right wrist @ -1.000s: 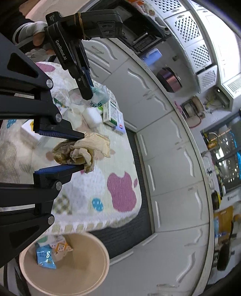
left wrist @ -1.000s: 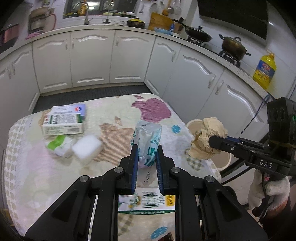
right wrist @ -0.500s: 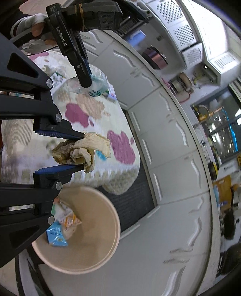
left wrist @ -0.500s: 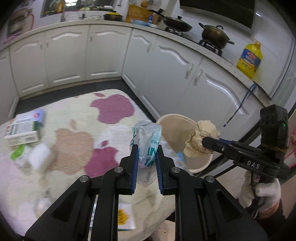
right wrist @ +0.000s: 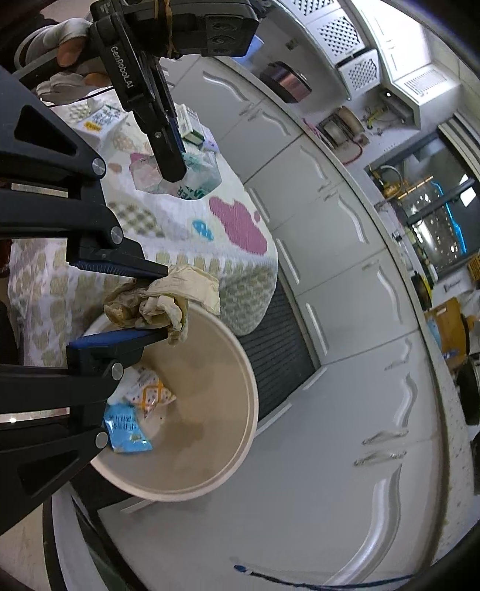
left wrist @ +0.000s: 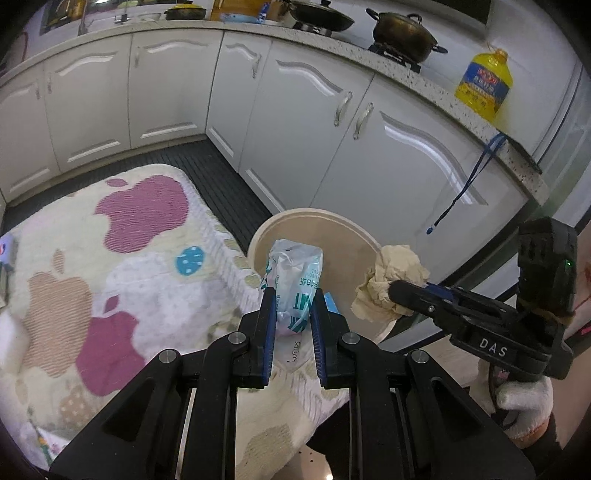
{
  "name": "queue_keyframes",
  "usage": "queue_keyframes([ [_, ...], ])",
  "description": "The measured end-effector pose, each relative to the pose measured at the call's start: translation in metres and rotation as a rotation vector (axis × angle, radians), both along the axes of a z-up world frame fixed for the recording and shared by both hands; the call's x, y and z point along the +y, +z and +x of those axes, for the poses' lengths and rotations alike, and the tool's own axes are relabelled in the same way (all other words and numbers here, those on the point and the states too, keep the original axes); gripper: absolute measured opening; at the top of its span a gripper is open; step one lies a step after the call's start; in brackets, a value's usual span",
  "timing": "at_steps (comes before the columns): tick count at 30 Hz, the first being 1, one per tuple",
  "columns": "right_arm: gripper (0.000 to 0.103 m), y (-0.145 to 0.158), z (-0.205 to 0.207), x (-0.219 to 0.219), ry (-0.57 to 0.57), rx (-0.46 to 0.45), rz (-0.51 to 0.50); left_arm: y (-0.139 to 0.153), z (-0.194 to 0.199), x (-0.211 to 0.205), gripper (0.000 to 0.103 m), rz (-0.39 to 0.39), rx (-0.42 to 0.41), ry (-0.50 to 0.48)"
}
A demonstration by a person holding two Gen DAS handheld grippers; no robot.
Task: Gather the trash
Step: 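Carry the plastic wrap and tissue to the beige bin and release both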
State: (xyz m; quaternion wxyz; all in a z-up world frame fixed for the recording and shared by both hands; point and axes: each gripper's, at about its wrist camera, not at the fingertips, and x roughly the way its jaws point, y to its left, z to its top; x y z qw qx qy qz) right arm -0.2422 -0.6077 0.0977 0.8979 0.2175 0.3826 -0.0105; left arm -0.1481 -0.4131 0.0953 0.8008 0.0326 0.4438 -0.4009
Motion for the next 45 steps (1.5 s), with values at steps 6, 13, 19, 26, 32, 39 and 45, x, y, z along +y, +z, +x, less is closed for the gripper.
queue_keyframes([
  [6, 0.025, -0.013, -0.003, -0.019, -0.04, 0.024, 0.004, -0.013, 0.004, -0.022, 0.015, 0.023, 0.005, -0.009],
  [13, 0.025, -0.026, -0.001, -0.034, -0.066, 0.057, 0.003, -0.027, 0.009, -0.044, 0.015, 0.034, 0.033, -0.026],
  [19, 0.025, -0.04, 0.002, -0.042, -0.082, 0.087, 0.013, -0.04, 0.014, -0.06, 0.015, 0.009, 0.086, -0.05],
  [26, 0.026, -0.052, 0.005, -0.046, -0.099, 0.118, -0.001, -0.05, 0.017, -0.072, 0.016, 0.021, 0.098, -0.033],
  [32, 0.045, -0.054, 0.005, -0.049, -0.131, 0.13, -0.036, -0.053, 0.022, -0.067, 0.052, -0.008, 0.125, -0.006],
  [39, 0.045, -0.056, 0.004, -0.046, -0.126, 0.131, -0.008, -0.042, 0.018, -0.062, 0.053, -0.018, 0.109, -0.004],
  [45, 0.045, -0.05, 0.005, -0.038, -0.107, 0.119, -0.015, -0.03, 0.008, -0.053, 0.053, 0.001, 0.063, -0.003],
])
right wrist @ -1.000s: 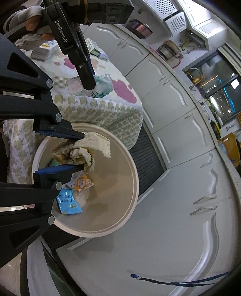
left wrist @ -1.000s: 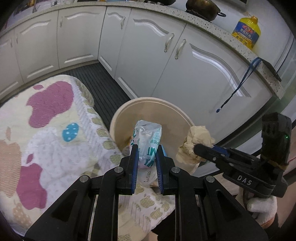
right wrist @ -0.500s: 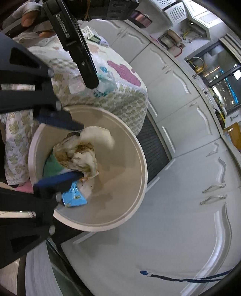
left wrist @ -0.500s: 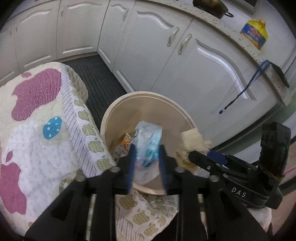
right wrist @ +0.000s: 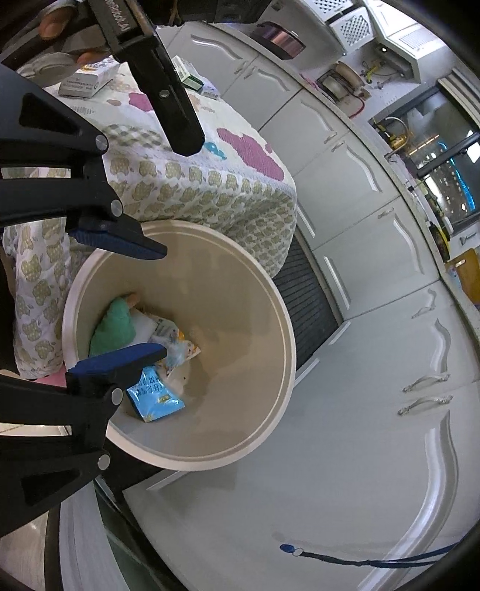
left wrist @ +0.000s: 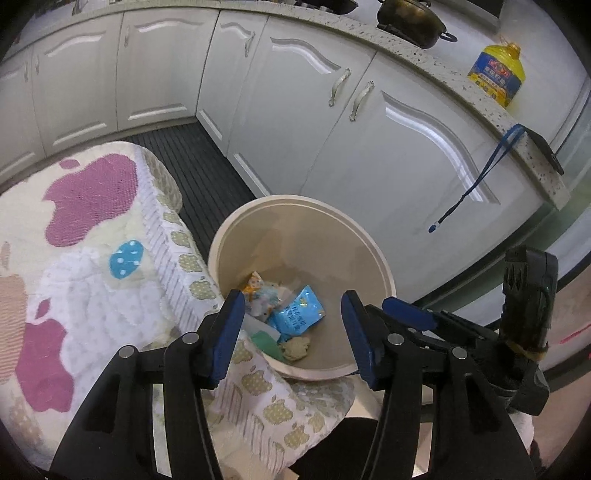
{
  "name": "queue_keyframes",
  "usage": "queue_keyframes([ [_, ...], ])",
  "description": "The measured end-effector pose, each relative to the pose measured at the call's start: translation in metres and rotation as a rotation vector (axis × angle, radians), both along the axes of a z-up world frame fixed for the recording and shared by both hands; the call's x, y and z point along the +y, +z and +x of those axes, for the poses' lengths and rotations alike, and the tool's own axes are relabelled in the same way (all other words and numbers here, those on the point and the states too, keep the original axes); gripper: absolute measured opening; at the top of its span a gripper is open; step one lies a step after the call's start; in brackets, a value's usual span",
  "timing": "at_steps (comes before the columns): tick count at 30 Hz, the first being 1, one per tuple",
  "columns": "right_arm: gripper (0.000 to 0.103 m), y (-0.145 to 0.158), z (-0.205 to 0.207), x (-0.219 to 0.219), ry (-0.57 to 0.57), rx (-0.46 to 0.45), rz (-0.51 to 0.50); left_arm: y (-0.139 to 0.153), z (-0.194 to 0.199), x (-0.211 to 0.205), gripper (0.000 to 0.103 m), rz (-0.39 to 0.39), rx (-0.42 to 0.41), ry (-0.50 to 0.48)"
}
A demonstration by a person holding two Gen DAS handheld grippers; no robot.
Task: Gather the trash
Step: 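Carry the plastic wrap and tissue to the beige bin and release both, then move both tools back over the table toward the milk carton and tissue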
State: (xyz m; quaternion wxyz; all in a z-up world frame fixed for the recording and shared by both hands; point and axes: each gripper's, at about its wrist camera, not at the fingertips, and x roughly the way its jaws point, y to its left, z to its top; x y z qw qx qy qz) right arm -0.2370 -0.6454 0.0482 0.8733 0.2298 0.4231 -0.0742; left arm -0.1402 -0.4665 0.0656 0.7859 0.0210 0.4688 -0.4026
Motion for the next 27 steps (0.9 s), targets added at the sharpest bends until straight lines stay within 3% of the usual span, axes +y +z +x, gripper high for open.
queue_keyframes([
  [27, 0.052, 0.043, 0.018, 0.098, 0.177, -0.065, -0.029, 0.052, -0.017, 0.126, 0.053, 0.006, -0.143, 0.181],
])
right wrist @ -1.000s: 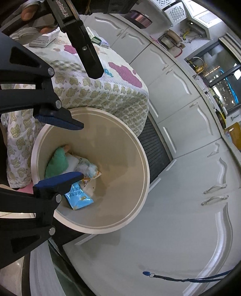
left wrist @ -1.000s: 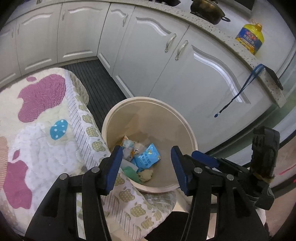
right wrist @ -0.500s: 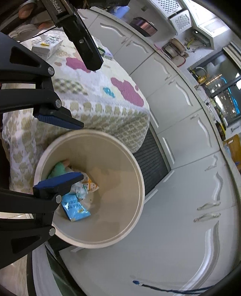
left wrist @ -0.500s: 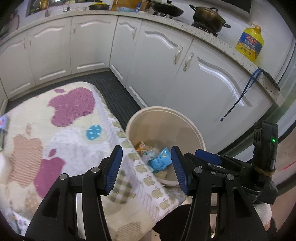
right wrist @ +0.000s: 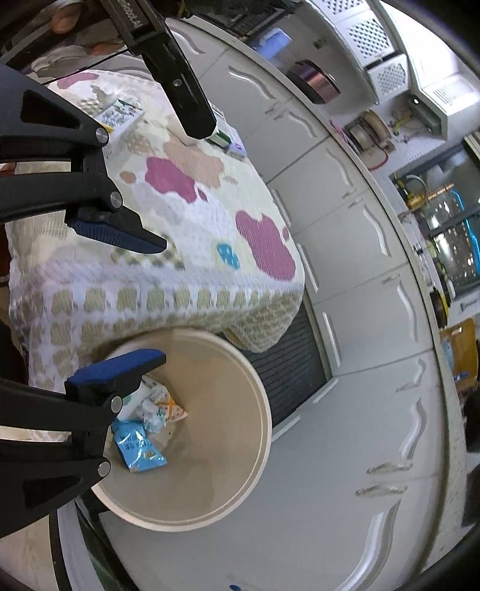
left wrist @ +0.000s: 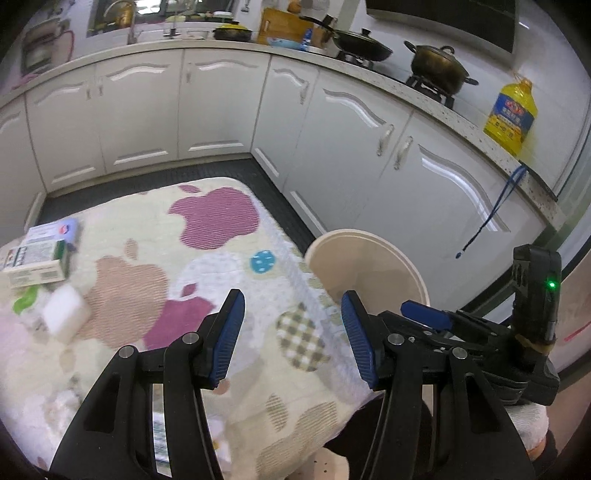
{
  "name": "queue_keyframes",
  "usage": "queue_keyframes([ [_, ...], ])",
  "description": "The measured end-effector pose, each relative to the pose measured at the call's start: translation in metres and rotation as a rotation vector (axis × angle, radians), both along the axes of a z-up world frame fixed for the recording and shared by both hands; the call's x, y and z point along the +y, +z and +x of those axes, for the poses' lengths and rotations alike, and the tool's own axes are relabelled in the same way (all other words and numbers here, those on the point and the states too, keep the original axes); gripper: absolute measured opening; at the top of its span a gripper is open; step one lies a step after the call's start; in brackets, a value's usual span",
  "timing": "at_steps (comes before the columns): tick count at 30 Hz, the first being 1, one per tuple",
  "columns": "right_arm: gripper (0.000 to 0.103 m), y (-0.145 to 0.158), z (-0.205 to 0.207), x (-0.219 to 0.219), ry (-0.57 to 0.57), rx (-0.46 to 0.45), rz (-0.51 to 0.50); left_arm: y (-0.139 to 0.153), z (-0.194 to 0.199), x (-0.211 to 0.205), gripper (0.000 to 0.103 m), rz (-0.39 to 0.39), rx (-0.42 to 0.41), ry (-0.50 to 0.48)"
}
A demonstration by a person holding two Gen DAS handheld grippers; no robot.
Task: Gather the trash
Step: 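Move both tools back over the table toward the milk carton and tissue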
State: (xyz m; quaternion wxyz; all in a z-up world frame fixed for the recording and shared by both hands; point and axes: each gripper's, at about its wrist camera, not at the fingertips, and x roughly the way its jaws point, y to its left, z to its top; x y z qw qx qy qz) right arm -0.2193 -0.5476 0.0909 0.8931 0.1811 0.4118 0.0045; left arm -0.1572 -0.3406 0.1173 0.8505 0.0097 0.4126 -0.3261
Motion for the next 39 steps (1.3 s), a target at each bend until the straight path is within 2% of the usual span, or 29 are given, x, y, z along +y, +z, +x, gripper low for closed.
queue_keyframes([
  [6, 0.053, 0.005, 0.003, 0.026, 0.05, -0.006, -0.018, 0.004, 0.0, 0.031, 0.053, -0.002, -0.006, 0.047],
  [10, 0.058, 0.009, 0.004, 0.04, 0.081, -0.009, -0.027, 0.007, 0.0, 0.05, 0.053, -0.005, -0.012, 0.075],
  [19, 0.059, 0.015, 0.007, 0.075, 0.174, -0.013, -0.045, 0.01, 0.0, 0.1, 0.053, -0.028, 0.001, 0.107],
  [26, 0.06, 0.01, 0.01, 0.111, 0.302, -0.009, -0.026, 0.006, 0.004, 0.154, 0.056, -0.04, 0.039, 0.162],
  [28, 0.066, 0.009, 0.012, 0.125, 0.365, -0.015, -0.006, 0.003, 0.004, 0.171, 0.056, -0.044, 0.052, 0.179],
  [31, 0.067, 0.006, 0.014, 0.147, 0.454, -0.018, -0.009, -0.001, 0.003, 0.189, 0.057, -0.045, 0.071, 0.193],
  [34, 0.069, 0.001, 0.017, 0.17, 0.533, -0.006, -0.045, -0.008, 0.001, 0.206, 0.058, -0.045, 0.098, 0.205],
  [39, 0.07, -0.012, 0.022, 0.209, 0.663, 0.002, -0.213, -0.023, -0.006, 0.23, 0.058, -0.044, 0.152, 0.207],
])
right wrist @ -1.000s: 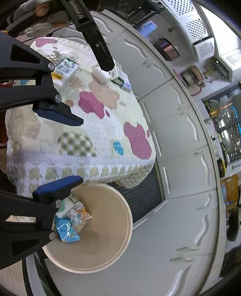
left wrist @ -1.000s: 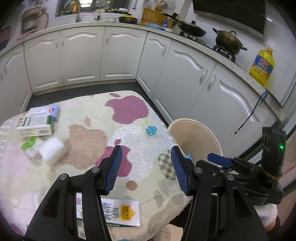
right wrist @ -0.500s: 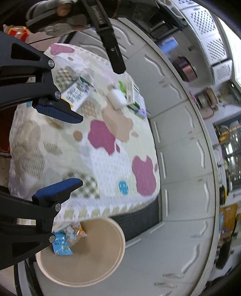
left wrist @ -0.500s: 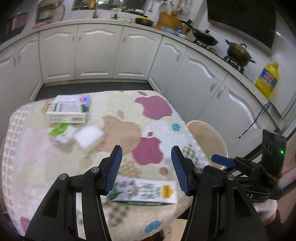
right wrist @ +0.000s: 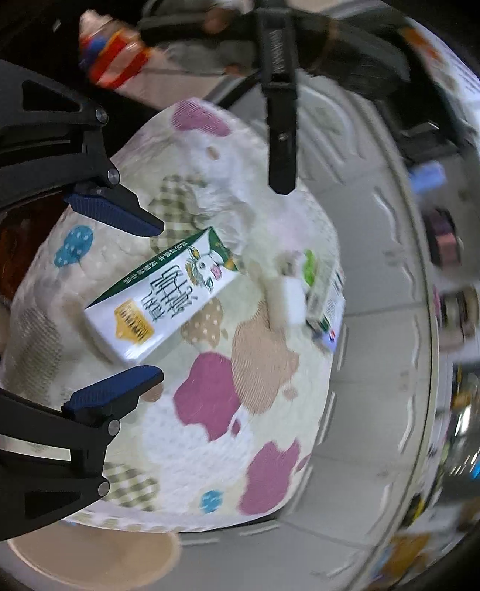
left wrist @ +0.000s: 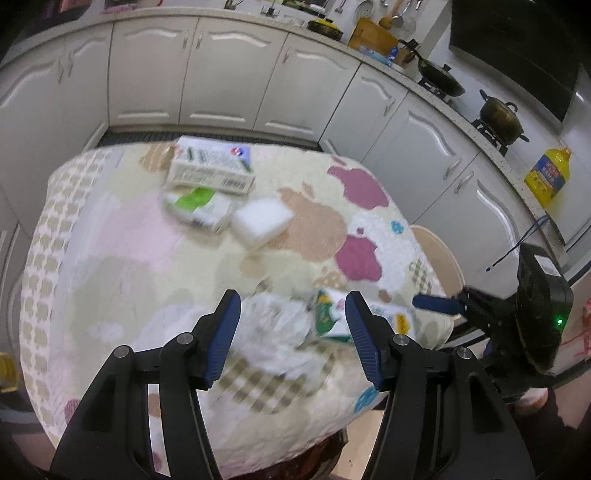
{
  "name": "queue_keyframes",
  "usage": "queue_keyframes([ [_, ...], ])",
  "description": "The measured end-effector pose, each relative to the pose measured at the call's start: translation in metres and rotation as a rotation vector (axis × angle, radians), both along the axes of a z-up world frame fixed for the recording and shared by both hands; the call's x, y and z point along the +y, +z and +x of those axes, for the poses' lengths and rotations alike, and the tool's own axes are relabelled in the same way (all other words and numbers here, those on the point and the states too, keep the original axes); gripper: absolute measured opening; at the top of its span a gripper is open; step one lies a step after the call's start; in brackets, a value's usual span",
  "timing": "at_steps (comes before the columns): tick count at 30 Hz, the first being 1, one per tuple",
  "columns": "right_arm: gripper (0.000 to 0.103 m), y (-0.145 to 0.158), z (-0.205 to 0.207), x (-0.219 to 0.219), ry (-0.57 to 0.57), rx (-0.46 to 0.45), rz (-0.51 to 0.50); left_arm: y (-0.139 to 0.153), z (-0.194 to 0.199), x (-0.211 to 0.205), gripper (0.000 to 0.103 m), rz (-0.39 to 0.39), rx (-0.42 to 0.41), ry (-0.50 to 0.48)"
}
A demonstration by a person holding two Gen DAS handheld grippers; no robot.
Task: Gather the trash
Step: 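Move both tools back over the table toward the milk carton and tissue, then grasp the white tissue with the left tool while the right tool grasps the milk carton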
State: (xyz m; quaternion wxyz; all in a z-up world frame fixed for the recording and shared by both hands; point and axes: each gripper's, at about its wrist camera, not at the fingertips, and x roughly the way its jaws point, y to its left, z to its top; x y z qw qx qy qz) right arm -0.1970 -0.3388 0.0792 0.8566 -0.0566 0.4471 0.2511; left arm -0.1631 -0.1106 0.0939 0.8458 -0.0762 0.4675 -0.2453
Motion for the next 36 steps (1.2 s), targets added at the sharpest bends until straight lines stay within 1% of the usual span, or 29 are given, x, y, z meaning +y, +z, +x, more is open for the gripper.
queue_keyframes([
  [2, 0.07, -0.007, 0.005, 0.011, 0.043, -0.007, -0.053, -0.006, -0.001, 0.004, 0.058, -0.004, 0.026, -0.004],
  [6, 0.07, -0.02, 0.017, 0.02, 0.079, 0.003, -0.101, -0.015, -0.001, 0.009, 0.058, -0.037, 0.061, 0.003],
  [8, 0.07, -0.024, 0.022, 0.02, 0.082, 0.014, -0.099, -0.022, 0.0, 0.008, 0.059, -0.045, 0.077, 0.007],
  [11, 0.062, -0.025, 0.024, 0.017, 0.069, 0.011, -0.065, -0.032, 0.002, 0.004, 0.059, -0.045, 0.099, 0.002],
  [13, 0.054, -0.024, 0.025, 0.01, 0.031, -0.001, -0.048, -0.039, 0.003, 0.001, 0.059, -0.035, 0.113, 0.002],
  [16, 0.05, -0.021, 0.028, -0.007, -0.053, -0.01, -0.021, -0.047, 0.004, -0.004, 0.059, -0.033, 0.126, -0.001],
  [19, 0.049, -0.023, 0.032, -0.023, -0.124, 0.016, 0.002, -0.052, 0.008, -0.009, 0.059, -0.029, 0.121, 0.001],
  [21, 0.049, -0.022, 0.032, -0.026, -0.138, 0.017, 0.01, -0.057, 0.011, -0.012, 0.059, -0.013, 0.119, 0.007],
  [25, 0.052, -0.022, 0.033, -0.018, -0.133, 0.016, -0.013, -0.066, 0.016, -0.019, 0.058, 0.022, 0.116, 0.022],
  [27, 0.052, -0.023, 0.034, -0.014, -0.133, 0.018, -0.012, -0.068, 0.017, -0.02, 0.05, 0.031, 0.108, 0.03],
  [28, 0.051, -0.023, 0.035, -0.014, -0.135, 0.015, -0.011, -0.068, 0.018, -0.02, 0.037, 0.041, 0.105, 0.034],
  [29, 0.051, -0.024, 0.036, -0.014, -0.143, 0.01, -0.009, -0.067, 0.018, -0.019, 0.03, 0.05, 0.102, 0.04],
  [31, 0.05, -0.025, 0.037, -0.017, -0.163, 0.012, 0.01, -0.065, 0.018, -0.019, 0.029, 0.046, 0.093, 0.04],
  [33, 0.049, -0.023, 0.035, -0.019, -0.171, 0.002, 0.017, -0.06, 0.016, -0.021, 0.028, 0.058, 0.075, 0.038],
  [36, 0.048, -0.014, 0.03, -0.026, -0.183, -0.024, 0.041, -0.052, 0.012, -0.023, 0.027, 0.063, 0.047, 0.032],
])
